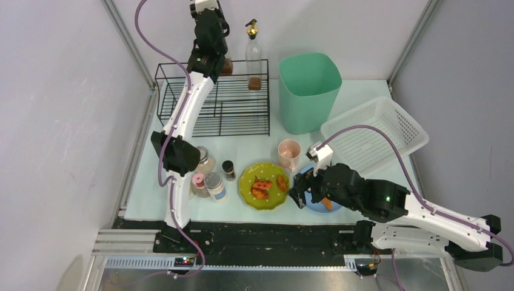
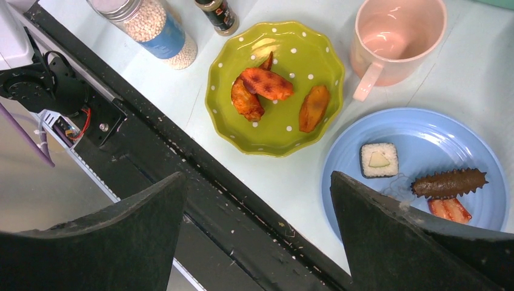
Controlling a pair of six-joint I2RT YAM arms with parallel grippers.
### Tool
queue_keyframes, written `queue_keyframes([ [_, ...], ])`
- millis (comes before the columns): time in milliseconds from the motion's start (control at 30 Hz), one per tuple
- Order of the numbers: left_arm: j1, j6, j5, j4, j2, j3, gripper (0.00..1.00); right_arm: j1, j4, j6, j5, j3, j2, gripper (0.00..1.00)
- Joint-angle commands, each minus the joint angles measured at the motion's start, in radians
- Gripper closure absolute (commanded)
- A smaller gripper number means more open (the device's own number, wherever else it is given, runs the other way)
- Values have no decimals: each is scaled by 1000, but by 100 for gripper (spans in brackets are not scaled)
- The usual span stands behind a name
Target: Clear the kitchen counter
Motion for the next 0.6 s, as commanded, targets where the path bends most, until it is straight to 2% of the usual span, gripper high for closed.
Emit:
queue_keyframes([
  [0, 3, 11, 16, 122, -34, 58, 100, -9, 44, 0, -14, 17, -3, 8],
  [567, 0, -21, 15, 104, -34, -68, 100, -17, 48, 7, -23, -9, -23, 8],
])
